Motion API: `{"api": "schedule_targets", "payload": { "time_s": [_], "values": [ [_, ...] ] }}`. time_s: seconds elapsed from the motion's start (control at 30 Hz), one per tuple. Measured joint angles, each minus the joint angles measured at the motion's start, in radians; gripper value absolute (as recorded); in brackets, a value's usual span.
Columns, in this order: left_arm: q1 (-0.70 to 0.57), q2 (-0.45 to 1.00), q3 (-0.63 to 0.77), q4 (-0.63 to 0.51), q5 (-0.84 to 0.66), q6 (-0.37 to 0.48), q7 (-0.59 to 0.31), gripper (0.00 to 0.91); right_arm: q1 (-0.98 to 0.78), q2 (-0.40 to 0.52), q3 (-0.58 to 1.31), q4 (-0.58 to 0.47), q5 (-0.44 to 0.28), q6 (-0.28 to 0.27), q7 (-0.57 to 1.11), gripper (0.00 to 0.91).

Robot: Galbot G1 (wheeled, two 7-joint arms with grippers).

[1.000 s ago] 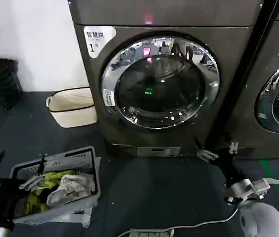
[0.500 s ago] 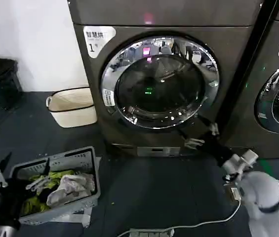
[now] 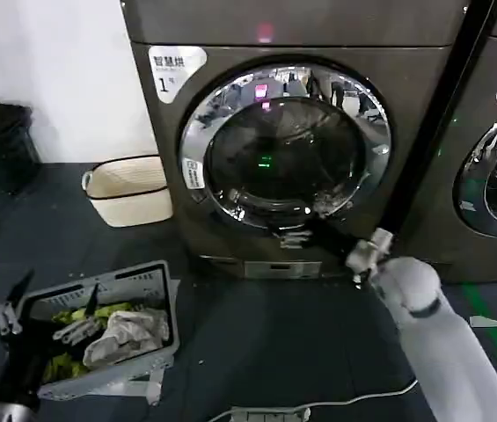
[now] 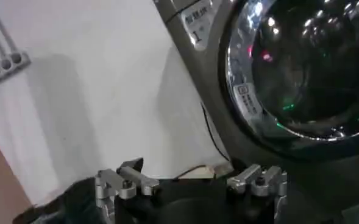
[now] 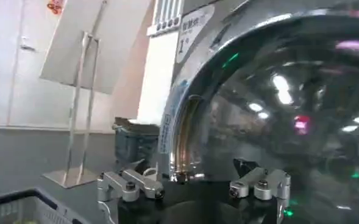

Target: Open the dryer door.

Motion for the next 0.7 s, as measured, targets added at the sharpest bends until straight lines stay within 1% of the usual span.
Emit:
{"api": "schedule_targets", "payload": {
  "time_s": [0.27, 0.57, 0.7],
  "values": [
    [-0.004, -0.002, -0.004, 0.000, -0.008, -0.015, -0.006, 0.907, 0.100, 0.045, -0.087, -0.081, -0.009, -0.010, 0.036, 0.907],
    [-0.006, -0.007, -0.008, 0.000, 0.007, -0.025, 0.006, 0.907, 0.168, 0.111, -0.141, -0.144, -0.035, -0.014, 0.048, 0.907],
    [-0.006, -0.006, -0.006, 0.000, 0.009, -0.017, 0.002, 0.907, 0.192, 0.142, -0.161, -0.174, -0.037, -0.015, 0.048, 0.907]
  ]
}}
